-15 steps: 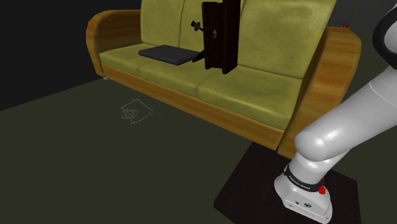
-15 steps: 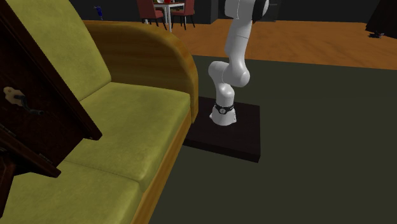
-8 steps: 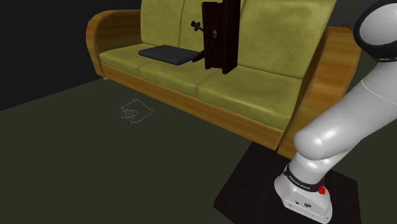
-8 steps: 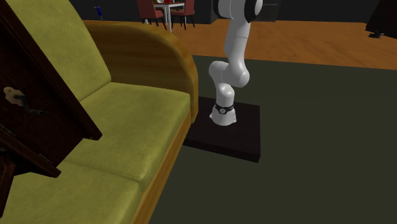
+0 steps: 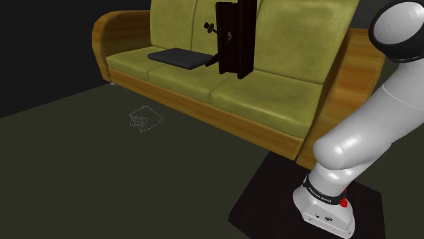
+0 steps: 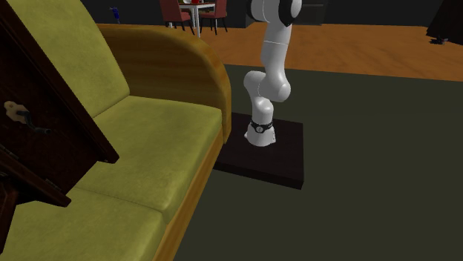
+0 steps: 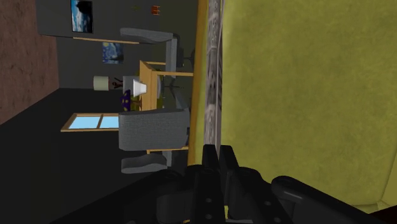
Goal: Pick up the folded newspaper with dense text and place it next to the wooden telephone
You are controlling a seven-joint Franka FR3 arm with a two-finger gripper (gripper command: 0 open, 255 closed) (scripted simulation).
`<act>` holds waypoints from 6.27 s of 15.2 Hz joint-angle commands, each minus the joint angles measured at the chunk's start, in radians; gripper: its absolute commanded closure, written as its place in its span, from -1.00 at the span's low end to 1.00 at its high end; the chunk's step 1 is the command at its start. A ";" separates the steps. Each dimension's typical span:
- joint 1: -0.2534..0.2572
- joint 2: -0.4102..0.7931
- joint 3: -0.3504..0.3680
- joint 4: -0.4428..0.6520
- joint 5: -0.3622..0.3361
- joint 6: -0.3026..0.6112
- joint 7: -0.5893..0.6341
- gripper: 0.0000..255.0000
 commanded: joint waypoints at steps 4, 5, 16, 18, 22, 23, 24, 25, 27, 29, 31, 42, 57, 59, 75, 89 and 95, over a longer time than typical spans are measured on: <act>-0.005 -0.045 -0.006 -0.115 -0.022 0.042 0.063 1.00; -0.006 -0.053 -0.006 -0.136 -0.026 0.049 0.075 1.00; -0.016 -0.123 -0.010 -0.337 -0.083 0.117 0.204 1.00; -0.019 -0.132 -0.010 -0.370 -0.094 0.128 0.228 1.00; -0.023 -0.150 -0.009 -0.432 -0.117 0.149 0.275 1.00; -0.024 -0.153 -0.009 -0.447 -0.123 0.154 0.286 1.00; -0.025 -0.157 -0.009 -0.461 -0.129 0.159 0.298 1.00; -0.027 -0.160 -0.009 -0.476 -0.135 0.164 0.310 1.00; -0.029 -0.167 -0.009 -0.504 -0.148 0.174 0.334 1.00; -0.032 -0.172 -0.008 -0.531 -0.161 0.183 0.358 1.00; -0.034 -0.177 -0.007 -0.558 -0.174 0.192 0.382 1.00; -0.049 -0.191 -0.002 -0.690 -0.252 0.234 0.518 1.00; -0.068 -0.175 0.011 -0.834 -0.372 0.271 0.717 1.00; -0.071 -0.169 0.013 -0.851 -0.389 0.274 0.744 1.00; -0.085 -0.100 0.029 -0.957 -0.531 0.277 0.972 1.00; -0.090 0.003 0.044 -1.016 -0.655 0.248 1.174 1.00; -0.090 0.058 0.049 -1.031 -0.705 0.227 1.259 1.00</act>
